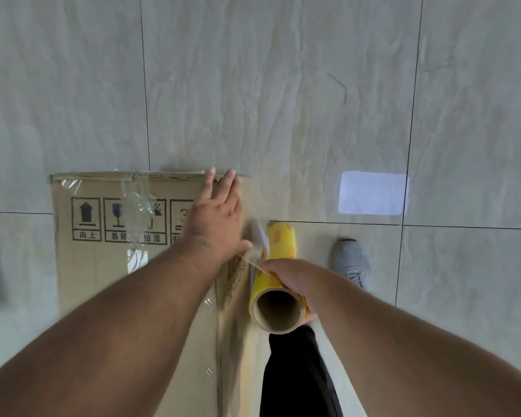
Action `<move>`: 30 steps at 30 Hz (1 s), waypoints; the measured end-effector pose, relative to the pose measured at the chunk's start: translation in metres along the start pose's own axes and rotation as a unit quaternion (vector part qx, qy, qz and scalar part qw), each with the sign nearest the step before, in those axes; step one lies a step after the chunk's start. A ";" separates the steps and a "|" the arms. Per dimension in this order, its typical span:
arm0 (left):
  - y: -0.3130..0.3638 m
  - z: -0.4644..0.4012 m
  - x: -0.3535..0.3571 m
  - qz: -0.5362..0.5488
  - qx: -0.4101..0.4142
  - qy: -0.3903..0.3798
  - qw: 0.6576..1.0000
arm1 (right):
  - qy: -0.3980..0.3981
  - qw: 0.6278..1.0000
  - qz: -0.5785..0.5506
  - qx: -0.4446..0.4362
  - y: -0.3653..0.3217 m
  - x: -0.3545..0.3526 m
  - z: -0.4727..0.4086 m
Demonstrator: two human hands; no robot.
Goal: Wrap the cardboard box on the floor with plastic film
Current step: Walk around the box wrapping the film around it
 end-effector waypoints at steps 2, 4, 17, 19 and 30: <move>0.002 -0.002 0.003 -0.034 0.008 -0.016 0.999 | -0.005 0.998 0.055 -0.020 -0.007 0.015 0.002; 0.002 -0.001 0.008 -0.054 0.015 -0.006 0.998 | -0.020 0.995 0.062 -0.075 -0.012 0.032 0.006; 0.031 0.006 0.025 0.025 0.162 0.037 0.986 | -0.236 0.878 -0.414 0.031 0.058 0.065 -0.036; 0.037 0.010 0.029 0.047 0.194 0.035 0.979 | -0.228 0.884 -0.408 0.014 0.053 0.065 -0.035; 0.070 0.015 0.029 0.049 0.143 0.018 0.988 | 0.016 1.000 -0.009 -0.011 0.081 0.045 -0.045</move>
Point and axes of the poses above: each hand's wrist, its own z-axis away from the middle knuckle, its own x-axis out of the palm, y = z × x, the point moved 2 cm from there along -z, towards the middle knuckle, and after that the axes turned 10 degrees about x, right-handed, at the moved point
